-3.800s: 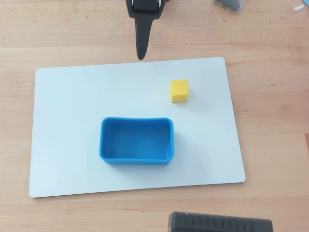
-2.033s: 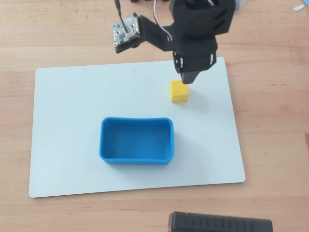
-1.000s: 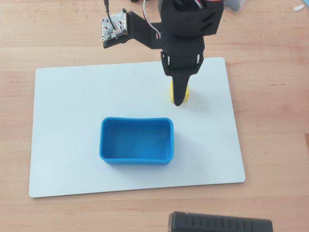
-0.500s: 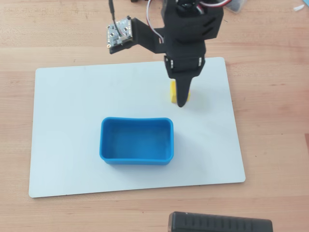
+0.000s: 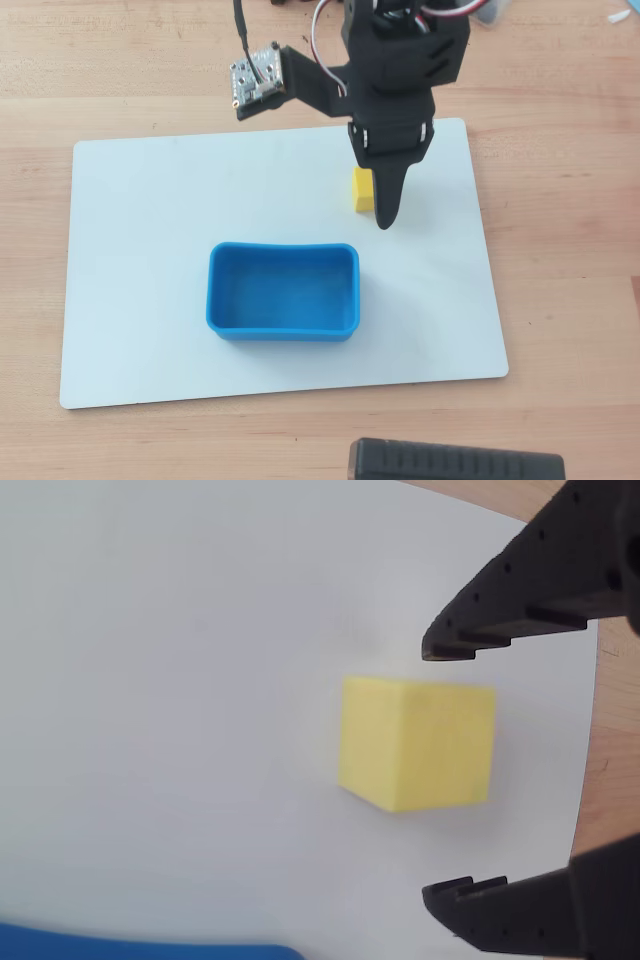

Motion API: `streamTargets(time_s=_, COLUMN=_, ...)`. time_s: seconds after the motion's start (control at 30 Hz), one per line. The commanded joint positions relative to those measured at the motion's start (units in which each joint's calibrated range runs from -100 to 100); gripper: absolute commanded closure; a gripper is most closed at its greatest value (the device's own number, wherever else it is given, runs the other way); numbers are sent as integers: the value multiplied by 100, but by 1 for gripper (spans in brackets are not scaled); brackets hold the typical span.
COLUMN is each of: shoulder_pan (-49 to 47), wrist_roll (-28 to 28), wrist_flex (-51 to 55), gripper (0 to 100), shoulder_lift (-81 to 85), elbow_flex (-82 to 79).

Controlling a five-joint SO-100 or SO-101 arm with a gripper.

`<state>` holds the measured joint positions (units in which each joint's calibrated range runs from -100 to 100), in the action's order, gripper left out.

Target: Pick up yellow cube and drop it in the blue rectangular bin

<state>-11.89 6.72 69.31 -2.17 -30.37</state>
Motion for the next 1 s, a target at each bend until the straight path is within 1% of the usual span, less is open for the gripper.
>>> streamTargets(time_s=0.0, shoulder_pan=83, wrist_roll=73, wrist_flex=-184, gripper=74, shoulder_lift=-76, elbow_flex=-63)
streamTargets(time_s=0.17, shoulder_pan=186, wrist_roll=63, wrist_flex=-250, gripper=75, shoulder_lift=-215, elbow_flex=-90)
streamTargets(time_s=0.37, shoulder_pan=211, wrist_roll=63, wrist_flex=-283, gripper=86, shoulder_lift=-271, elbow_flex=-90)
streamTargets(time_s=0.53, shoulder_pan=229, wrist_roll=59, wrist_flex=-292, gripper=94, shoulder_lift=-261, elbow_flex=-90)
streamTargets(time_s=0.8, shoulder_pan=237, wrist_roll=54, wrist_flex=-176, gripper=94, shoulder_lift=166, elbow_flex=-17)
streamTargets(time_s=0.97, shoulder_pan=169, wrist_roll=49, wrist_flex=187, gripper=94, shoulder_lift=463, elbow_flex=310)
